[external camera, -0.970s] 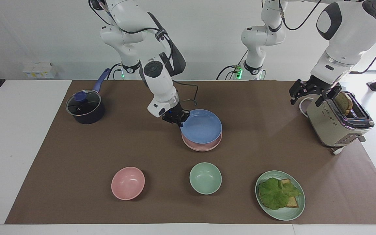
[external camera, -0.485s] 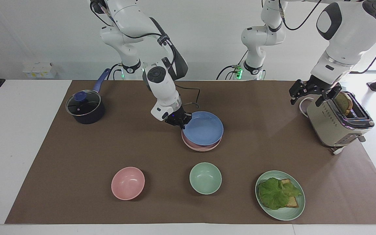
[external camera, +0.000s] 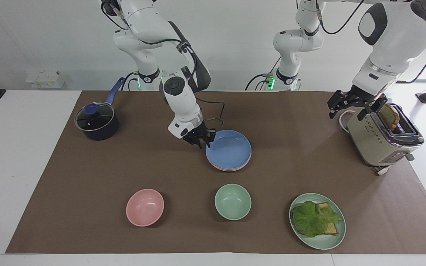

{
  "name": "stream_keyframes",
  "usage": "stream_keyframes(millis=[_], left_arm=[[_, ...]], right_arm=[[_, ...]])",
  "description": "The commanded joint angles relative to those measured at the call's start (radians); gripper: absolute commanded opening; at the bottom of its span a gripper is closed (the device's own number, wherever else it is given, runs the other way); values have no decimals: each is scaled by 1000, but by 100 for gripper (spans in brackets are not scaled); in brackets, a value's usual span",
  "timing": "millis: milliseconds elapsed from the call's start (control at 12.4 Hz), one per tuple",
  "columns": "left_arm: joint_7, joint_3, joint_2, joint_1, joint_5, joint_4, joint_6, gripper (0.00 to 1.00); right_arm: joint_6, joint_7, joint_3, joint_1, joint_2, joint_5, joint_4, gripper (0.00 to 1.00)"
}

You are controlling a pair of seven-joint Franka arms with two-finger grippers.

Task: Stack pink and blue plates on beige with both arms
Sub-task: 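Release the blue plate and draw the right gripper back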

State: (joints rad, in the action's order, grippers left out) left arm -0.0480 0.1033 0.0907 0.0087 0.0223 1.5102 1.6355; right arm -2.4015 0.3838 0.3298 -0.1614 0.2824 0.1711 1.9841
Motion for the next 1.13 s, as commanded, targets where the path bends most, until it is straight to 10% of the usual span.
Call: stream_keyframes(millis=[0, 1051], left_arm=[[-10, 6, -6, 8, -13, 2, -13, 100], [-10, 6, -6, 8, -13, 2, -13, 100]], right_arm=[[-11, -20, 6, 25, 3, 2, -45, 100], [531, -88, -14, 313, -278, -145, -260, 100]])
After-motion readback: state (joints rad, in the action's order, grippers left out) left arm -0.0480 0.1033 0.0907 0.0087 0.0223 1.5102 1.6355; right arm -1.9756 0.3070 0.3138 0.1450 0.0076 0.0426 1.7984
